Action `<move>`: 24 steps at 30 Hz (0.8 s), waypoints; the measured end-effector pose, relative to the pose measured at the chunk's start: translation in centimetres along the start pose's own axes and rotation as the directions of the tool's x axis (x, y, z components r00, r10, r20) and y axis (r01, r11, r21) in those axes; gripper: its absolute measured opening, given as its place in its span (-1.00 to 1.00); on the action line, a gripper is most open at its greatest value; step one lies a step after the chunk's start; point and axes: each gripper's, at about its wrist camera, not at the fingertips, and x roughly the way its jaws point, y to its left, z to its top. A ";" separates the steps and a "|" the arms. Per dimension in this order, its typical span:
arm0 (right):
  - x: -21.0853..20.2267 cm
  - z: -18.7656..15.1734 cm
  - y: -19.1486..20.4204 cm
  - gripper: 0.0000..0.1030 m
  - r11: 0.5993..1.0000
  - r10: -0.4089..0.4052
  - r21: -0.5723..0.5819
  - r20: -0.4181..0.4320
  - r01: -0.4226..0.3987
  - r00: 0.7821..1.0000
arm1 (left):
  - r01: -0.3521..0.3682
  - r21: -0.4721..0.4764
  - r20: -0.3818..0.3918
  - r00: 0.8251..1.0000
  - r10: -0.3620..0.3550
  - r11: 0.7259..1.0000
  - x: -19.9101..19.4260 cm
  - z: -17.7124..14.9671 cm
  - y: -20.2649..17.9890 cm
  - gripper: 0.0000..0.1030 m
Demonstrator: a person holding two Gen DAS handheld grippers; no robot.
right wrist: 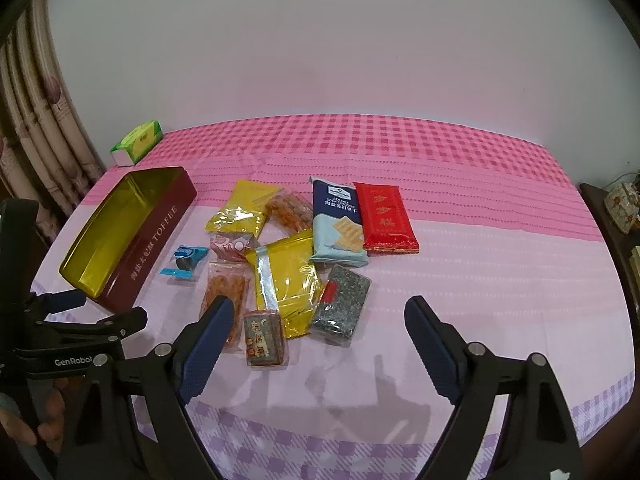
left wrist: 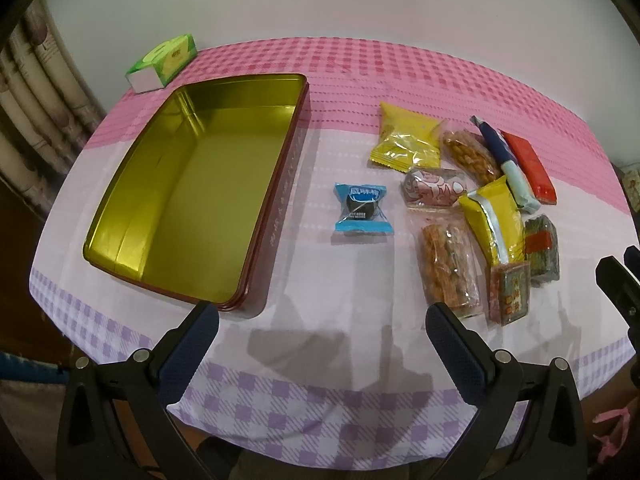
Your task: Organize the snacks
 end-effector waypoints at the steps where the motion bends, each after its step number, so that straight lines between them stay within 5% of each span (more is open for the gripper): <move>1: 0.0 0.0 0.0 0.66 1.000 0.000 0.000 0.000 0.000 1.000 | 0.001 0.002 0.000 1.000 -0.001 1.000 0.0 0.0 0.0 0.99; 24: 1.1 0.0 -0.6 0.66 1.000 0.004 0.008 -0.028 -0.004 1.000 | -0.018 0.020 -0.010 1.000 0.018 1.000 0.7 0.4 -0.8 0.98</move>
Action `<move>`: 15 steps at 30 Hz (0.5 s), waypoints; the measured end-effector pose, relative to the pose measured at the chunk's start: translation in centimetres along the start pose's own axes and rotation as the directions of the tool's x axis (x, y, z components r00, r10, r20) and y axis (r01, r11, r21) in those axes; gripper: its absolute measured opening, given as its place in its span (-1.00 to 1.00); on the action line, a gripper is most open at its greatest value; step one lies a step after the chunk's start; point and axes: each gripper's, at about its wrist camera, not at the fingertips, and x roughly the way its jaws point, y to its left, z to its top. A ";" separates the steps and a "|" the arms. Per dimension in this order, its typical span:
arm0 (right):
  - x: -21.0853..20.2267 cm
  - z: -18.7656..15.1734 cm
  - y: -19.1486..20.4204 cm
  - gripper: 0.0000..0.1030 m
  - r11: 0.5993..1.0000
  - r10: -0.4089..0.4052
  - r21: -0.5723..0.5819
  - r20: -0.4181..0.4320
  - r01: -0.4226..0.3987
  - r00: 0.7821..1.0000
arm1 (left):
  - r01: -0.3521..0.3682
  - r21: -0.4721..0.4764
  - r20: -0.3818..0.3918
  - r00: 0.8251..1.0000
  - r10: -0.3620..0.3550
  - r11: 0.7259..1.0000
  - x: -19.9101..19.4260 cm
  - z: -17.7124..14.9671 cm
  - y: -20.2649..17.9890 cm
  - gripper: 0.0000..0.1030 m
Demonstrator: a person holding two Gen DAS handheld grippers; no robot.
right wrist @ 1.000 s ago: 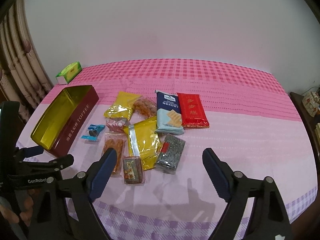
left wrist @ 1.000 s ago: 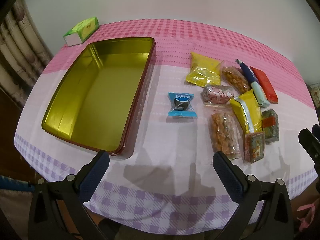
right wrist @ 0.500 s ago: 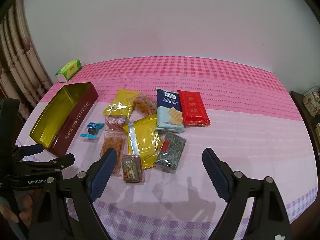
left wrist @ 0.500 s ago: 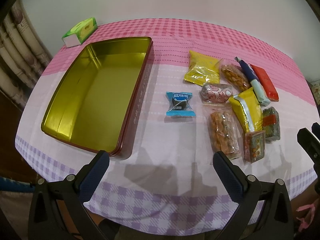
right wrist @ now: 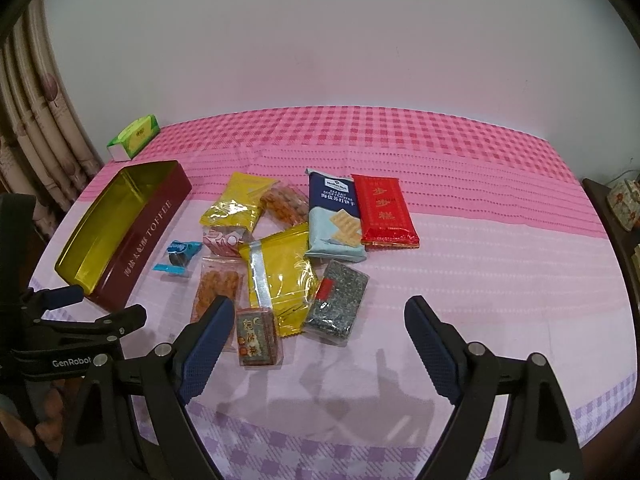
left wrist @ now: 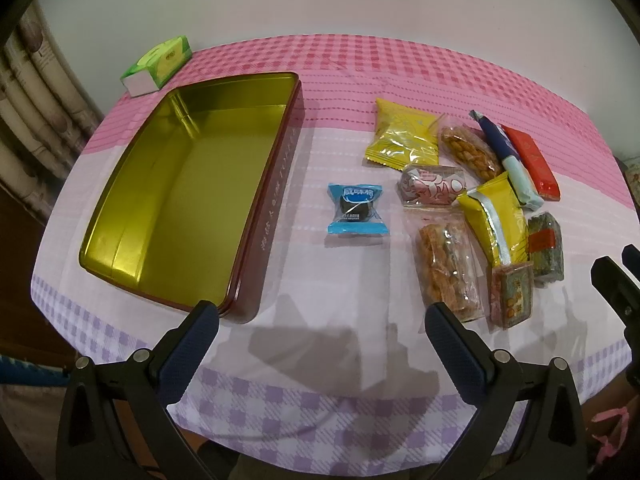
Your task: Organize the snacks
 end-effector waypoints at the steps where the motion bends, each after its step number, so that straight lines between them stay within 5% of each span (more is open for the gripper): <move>1: 0.1 0.0 0.0 0.66 1.000 0.001 0.002 -0.002 -0.001 1.000 | 0.001 0.001 -0.001 1.000 -0.001 1.000 0.1 0.0 0.0 0.98; 15: 0.9 -0.1 -0.5 0.66 1.000 -0.003 0.012 -0.024 0.004 1.000 | 0.012 0.001 -0.006 1.000 -0.012 1.000 0.5 0.1 -0.2 0.97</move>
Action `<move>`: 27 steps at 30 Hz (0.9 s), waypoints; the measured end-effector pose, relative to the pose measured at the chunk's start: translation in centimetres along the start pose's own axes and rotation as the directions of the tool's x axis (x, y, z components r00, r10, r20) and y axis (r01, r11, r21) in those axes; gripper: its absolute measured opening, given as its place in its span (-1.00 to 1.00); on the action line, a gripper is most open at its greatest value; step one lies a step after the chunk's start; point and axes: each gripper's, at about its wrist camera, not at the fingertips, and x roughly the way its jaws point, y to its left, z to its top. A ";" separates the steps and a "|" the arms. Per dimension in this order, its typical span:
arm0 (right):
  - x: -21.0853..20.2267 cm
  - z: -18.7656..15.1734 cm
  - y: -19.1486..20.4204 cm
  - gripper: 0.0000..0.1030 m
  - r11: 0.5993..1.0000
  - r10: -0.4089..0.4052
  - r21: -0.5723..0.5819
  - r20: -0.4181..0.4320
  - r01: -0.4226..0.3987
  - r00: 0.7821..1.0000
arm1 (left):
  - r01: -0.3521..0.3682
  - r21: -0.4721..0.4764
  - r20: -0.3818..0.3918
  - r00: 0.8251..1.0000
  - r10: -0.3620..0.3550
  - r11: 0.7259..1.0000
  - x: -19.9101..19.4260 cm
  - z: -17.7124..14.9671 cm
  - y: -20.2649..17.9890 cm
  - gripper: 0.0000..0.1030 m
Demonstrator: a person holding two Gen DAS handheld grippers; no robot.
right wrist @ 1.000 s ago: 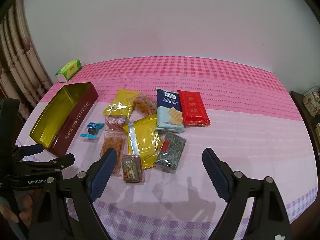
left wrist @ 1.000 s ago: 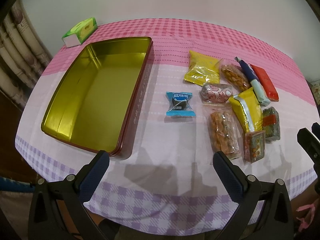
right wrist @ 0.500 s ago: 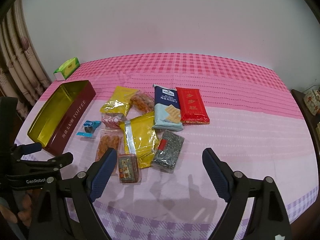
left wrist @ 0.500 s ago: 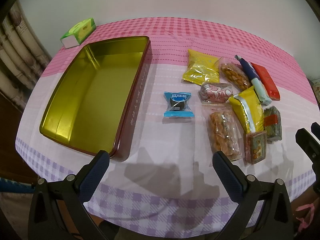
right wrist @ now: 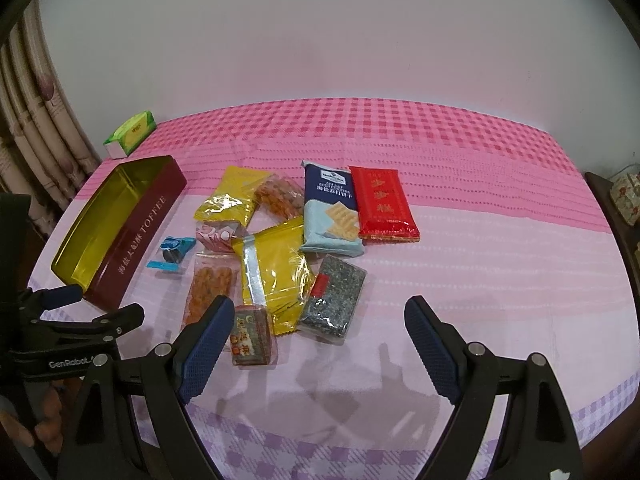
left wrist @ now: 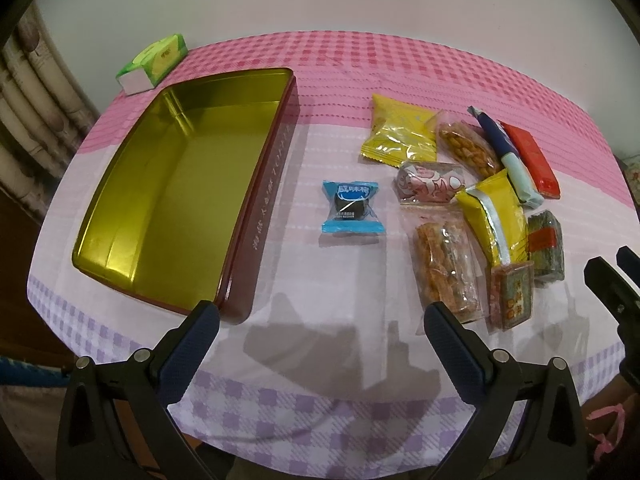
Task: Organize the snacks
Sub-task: 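Lower the right tool onto the grey-green seaweed pack and close it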
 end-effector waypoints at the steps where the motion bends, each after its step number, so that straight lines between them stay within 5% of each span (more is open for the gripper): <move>1: 0.2 -0.1 -0.1 0.66 1.000 -0.003 0.002 -0.004 0.003 1.000 | 0.000 0.002 0.001 1.000 0.000 1.000 0.1 0.0 0.0 0.97; 16: 4.7 0.3 -1.7 0.37 0.999 -0.044 0.027 -0.098 0.047 0.994 | 0.030 0.024 -0.028 0.999 -0.030 0.999 1.8 0.3 -0.7 0.62; 19: 5.6 0.2 -1.7 0.16 0.999 -0.025 0.036 -0.120 0.029 0.993 | 0.042 0.030 -0.033 0.999 -0.041 0.999 2.1 0.4 -0.9 0.56; 27: 7.1 0.4 -2.0 0.04 0.999 -0.030 0.037 -0.147 0.036 0.989 | 0.069 0.043 -0.046 0.997 -0.067 0.997 2.8 0.8 -1.9 0.55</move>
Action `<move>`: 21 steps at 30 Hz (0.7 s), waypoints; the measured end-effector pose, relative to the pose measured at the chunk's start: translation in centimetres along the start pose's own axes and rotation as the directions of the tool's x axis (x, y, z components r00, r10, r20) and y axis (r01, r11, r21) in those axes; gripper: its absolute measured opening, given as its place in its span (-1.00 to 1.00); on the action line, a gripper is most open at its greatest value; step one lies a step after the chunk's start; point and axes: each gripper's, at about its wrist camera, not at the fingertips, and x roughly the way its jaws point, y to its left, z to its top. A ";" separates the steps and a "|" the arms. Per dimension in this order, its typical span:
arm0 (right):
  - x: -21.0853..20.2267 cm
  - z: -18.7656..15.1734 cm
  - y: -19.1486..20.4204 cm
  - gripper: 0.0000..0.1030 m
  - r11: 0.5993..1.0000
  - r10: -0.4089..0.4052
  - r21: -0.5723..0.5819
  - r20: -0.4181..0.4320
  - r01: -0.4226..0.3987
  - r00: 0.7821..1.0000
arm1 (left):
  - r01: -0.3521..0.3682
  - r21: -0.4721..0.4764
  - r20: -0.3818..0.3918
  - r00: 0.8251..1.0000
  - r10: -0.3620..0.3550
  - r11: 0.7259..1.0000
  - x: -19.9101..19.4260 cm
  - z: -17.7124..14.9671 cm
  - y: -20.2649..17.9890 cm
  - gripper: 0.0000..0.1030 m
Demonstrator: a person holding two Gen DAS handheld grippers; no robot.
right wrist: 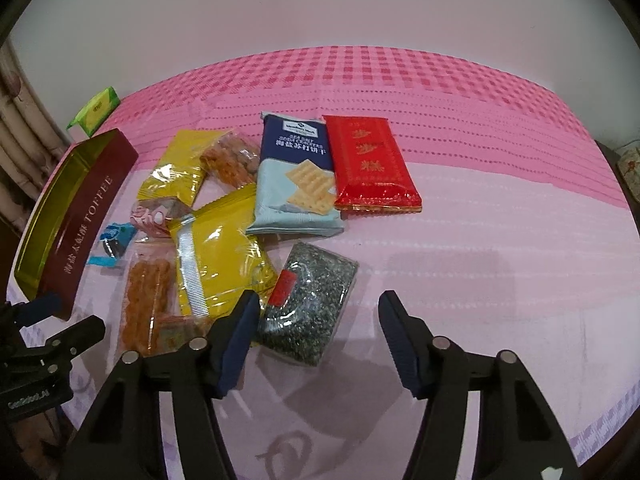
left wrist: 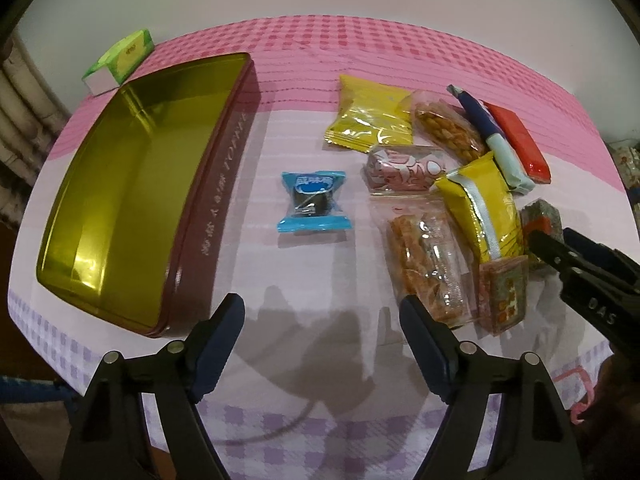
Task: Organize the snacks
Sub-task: 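Lower the right tool onto the grey-green seaweed pack and close it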
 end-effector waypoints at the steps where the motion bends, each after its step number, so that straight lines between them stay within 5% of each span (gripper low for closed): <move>1: 0.2 0.0 -0.1 0.01 1.000 -0.005 -0.003 -0.008 0.005 1.000 | 0.006 0.000 -0.004 1.000 -0.006 1.000 0.1 0.1 -0.1 0.55; 9: 0.4 -0.4 -1.8 -0.33 1.000 -0.014 -0.004 -0.009 0.014 1.000 | 0.062 -0.008 -0.040 0.997 -0.063 0.998 0.7 0.6 -1.3 0.55; 21: -0.2 -0.6 -4.6 -0.34 0.999 -0.034 0.036 0.011 0.034 0.999 | 0.154 -0.089 -0.132 0.977 -0.165 0.984 2.8 2.1 -2.9 0.54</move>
